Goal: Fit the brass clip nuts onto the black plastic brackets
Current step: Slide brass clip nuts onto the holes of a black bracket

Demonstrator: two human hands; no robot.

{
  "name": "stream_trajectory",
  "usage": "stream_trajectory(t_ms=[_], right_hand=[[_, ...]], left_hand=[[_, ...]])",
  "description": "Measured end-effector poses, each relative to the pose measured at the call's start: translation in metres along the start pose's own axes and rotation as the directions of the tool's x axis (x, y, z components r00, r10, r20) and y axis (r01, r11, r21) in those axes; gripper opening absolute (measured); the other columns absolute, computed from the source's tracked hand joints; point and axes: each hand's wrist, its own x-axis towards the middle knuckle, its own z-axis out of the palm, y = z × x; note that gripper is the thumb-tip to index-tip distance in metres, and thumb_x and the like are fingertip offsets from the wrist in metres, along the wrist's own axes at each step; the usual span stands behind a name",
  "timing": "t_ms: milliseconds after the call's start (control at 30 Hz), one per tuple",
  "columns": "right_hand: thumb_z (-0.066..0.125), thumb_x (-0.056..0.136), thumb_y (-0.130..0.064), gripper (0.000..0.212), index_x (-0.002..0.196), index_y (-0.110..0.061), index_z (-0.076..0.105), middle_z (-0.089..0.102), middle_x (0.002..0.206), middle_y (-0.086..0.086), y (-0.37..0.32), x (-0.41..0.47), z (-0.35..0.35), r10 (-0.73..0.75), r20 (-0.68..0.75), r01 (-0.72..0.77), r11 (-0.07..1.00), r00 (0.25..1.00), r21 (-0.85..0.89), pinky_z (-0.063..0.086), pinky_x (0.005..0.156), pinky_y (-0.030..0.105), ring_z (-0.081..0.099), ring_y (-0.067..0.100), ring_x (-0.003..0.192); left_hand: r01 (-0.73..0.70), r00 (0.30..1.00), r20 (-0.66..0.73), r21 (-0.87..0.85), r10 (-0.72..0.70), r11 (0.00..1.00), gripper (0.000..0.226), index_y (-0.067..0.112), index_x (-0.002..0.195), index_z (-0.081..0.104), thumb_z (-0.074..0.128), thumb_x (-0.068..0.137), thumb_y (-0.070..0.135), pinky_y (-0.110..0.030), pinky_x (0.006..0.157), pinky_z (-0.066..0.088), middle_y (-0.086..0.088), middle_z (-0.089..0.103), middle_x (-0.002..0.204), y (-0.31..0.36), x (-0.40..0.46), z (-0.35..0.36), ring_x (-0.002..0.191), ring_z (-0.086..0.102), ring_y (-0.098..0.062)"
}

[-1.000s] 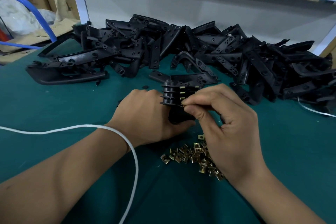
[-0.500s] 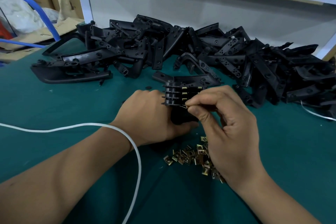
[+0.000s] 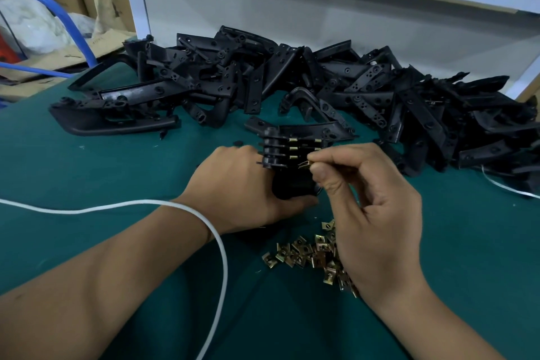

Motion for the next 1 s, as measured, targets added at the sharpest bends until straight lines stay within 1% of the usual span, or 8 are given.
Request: stream_trajectory(t_ms=[133,367,533,600,733,900,1000], right_hand=[[0.069,0.101,-0.016,0.009,0.108,-0.019,0.075,0.069,0.103,-0.012,0.0014,-0.0015,0.0017,-0.007,0.034,0.008,1.000,0.999,-0.020,0.055,0.082,0.024,0.071,0.020,0.098],[0.070,0.100,-0.013,0.011,0.107,-0.020,0.074,0.069,0.101,-0.011,0.0022,-0.0023,0.0031,0.008,0.065,-0.008,1.000,0.998,0.002,0.056,0.081,0.025,0.072,0.020,0.096],[0.070,0.100,-0.010,0.011,0.106,-0.018,0.075,0.068,0.101,-0.010,0.0009,-0.0005,0.0023,-0.013,0.075,0.016,0.999,0.997,-0.038,0.052,0.083,0.021,0.070,0.019,0.099],[0.071,0.099,-0.011,0.011,0.105,-0.018,0.076,0.066,0.103,-0.007,0.0001,0.0003,0.0015,-0.028,0.068,0.033,0.997,0.997,-0.070,0.052,0.086,0.021,0.068,0.019,0.103],[0.074,0.096,-0.010,0.013,0.103,-0.021,0.077,0.064,0.105,-0.006,-0.0009,0.0011,0.0004,-0.004,0.075,0.006,0.999,0.997,-0.038,0.053,0.087,0.022,0.067,0.021,0.106],[0.075,0.094,-0.007,0.017,0.099,-0.023,0.076,0.066,0.103,-0.010,-0.0005,0.0028,-0.0004,0.028,0.105,-0.027,1.000,0.994,-0.010,0.050,0.088,0.016,0.067,0.018,0.107],[0.075,0.094,-0.005,0.016,0.099,-0.021,0.076,0.066,0.104,-0.009,-0.0005,0.0031,-0.0008,0.014,0.114,-0.013,1.000,0.993,-0.010,0.051,0.088,0.016,0.067,0.018,0.107]], left_hand=[[0.007,1.000,0.002,-0.002,-0.007,1.000,0.072,0.035,0.106,0.067,0.023,0.081,0.085,-0.030,0.060,0.044,0.009,0.069,0.087,0.0004,0.0003,-0.0015,0.076,0.066,-0.018],[0.013,1.000,0.003,-0.010,-0.013,1.000,0.070,0.029,0.090,0.064,0.023,0.080,0.084,-0.031,0.058,0.046,0.007,0.066,0.077,0.0001,0.0005,-0.0015,0.067,0.062,-0.019],[-0.010,1.000,-0.012,-0.016,0.009,1.000,0.068,0.029,0.093,0.064,0.024,0.081,0.083,-0.031,0.056,0.044,0.006,0.066,0.075,0.0006,0.0001,-0.0018,0.065,0.062,-0.020],[-0.030,0.999,-0.026,-0.017,0.030,0.999,0.066,0.030,0.095,0.064,0.025,0.083,0.082,-0.031,0.055,0.043,0.005,0.065,0.073,0.0013,-0.0002,-0.0016,0.062,0.061,-0.022],[-0.053,0.998,-0.047,-0.015,0.052,0.998,0.064,0.032,0.097,0.064,0.026,0.084,0.081,-0.030,0.054,0.036,0.004,0.064,0.072,0.0014,-0.0006,-0.0011,0.061,0.061,-0.023],[-0.078,0.994,-0.078,0.001,0.078,0.997,0.061,0.030,0.090,0.063,0.028,0.085,0.080,-0.029,0.051,0.035,0.004,0.062,0.067,0.0023,-0.0007,0.0000,0.055,0.058,-0.024],[-0.084,0.991,-0.105,-0.011,0.082,0.996,0.059,0.031,0.090,0.065,0.030,0.087,0.079,-0.028,0.050,0.036,0.004,0.063,0.067,0.0034,-0.0019,-0.0008,0.054,0.059,-0.025]])
